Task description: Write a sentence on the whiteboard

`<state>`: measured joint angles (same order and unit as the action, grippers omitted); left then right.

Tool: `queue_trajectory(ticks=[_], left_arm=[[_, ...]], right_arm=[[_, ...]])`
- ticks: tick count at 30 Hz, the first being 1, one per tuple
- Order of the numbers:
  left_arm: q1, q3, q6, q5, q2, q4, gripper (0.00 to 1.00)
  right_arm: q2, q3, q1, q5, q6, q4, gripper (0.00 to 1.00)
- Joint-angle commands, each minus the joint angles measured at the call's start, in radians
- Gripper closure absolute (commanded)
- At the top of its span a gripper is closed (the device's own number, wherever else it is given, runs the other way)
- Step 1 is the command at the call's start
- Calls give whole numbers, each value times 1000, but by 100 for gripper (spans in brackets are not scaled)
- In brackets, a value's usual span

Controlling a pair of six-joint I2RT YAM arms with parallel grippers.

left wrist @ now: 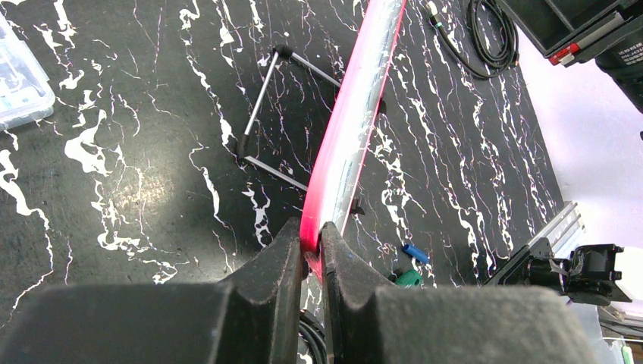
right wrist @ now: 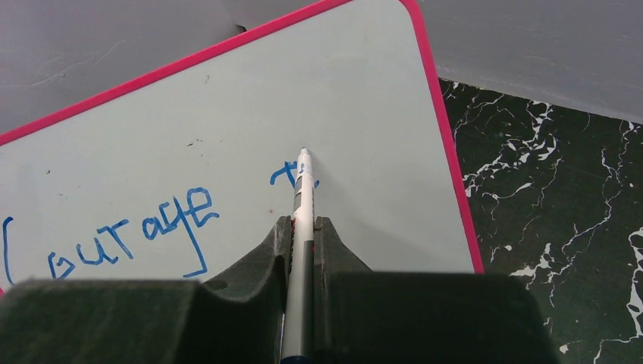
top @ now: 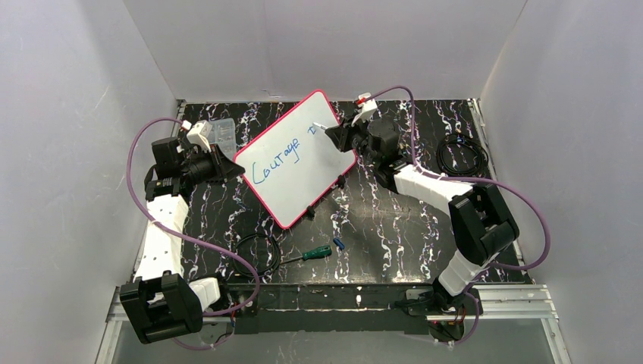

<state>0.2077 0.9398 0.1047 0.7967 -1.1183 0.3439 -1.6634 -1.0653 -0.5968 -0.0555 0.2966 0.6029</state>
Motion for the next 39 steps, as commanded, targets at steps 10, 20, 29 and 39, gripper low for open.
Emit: queue_trajectory(ticks=[10,20,29,39], left_arm=[[-4,3,-33,-22,-2,32,100],[-3,4,-33,-21,-1,32,100],[-3,4,-34,-21,-2,30,100],[-4,4,-34,-21,-4,30,100]], right_arm=[[-9,-19,3,41,-1,26,99],[-30,-39,3,37,-3,5,99],[-29,-16,2,-17,-11,-1,99],[-12,28,0,-15,-19,-11,99]])
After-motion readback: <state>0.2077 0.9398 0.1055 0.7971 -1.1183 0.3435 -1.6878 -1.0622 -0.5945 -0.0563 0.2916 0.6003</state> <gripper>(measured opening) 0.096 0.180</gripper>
